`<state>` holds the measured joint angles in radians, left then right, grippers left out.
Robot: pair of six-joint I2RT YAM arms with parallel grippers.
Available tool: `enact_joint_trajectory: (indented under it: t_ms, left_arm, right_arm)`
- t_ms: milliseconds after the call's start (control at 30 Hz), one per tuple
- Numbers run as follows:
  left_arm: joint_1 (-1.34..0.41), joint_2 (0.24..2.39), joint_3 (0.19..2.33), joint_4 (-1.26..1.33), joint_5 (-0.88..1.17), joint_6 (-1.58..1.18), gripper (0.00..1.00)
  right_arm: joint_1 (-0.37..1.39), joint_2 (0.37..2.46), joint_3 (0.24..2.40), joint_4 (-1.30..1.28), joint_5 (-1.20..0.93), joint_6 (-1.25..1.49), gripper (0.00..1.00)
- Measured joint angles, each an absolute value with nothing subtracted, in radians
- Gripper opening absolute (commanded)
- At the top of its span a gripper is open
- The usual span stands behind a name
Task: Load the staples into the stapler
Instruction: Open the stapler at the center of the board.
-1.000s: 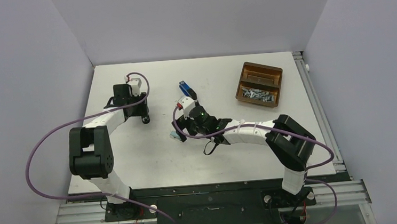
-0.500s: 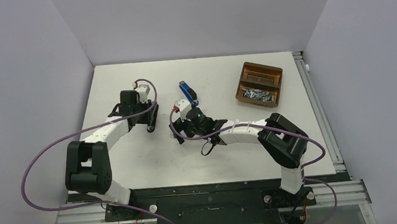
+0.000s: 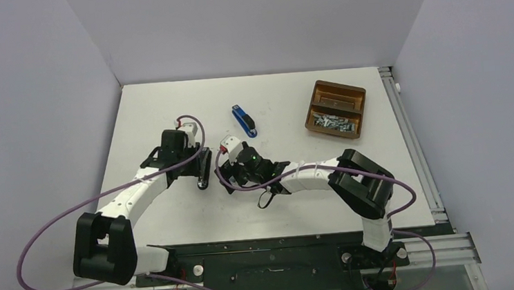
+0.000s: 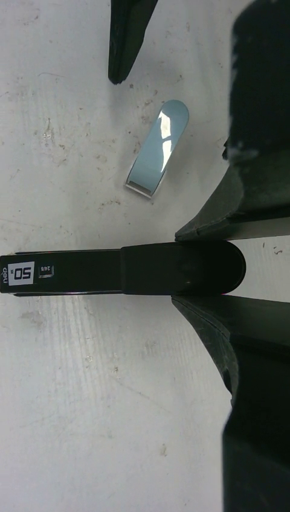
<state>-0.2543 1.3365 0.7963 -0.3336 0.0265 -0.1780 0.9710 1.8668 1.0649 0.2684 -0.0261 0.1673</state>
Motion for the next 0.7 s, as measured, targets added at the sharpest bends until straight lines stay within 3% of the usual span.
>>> enact_joint_trajectory:
  t_ms: [267,500,700]
  left_arm:
    - [-0.256,1.287,0.797,-0.423,0.051,-0.288,0.14]
    - [-0.26,1.282,0.853,-0.527,0.082,-0.364,0.07]
    - [-0.261,1.213,0.877,-0.64,0.087,-0.407,0.03]
  right_arm:
    - [1.001,1.898,1.039,0.295,0.034,0.16,0.96]
    - [1.133,1.766,0.93,0.348,0.212,0.154,0.95]
    - [1.189,1.775,0.947,0.421,0.228,0.175,0.96]
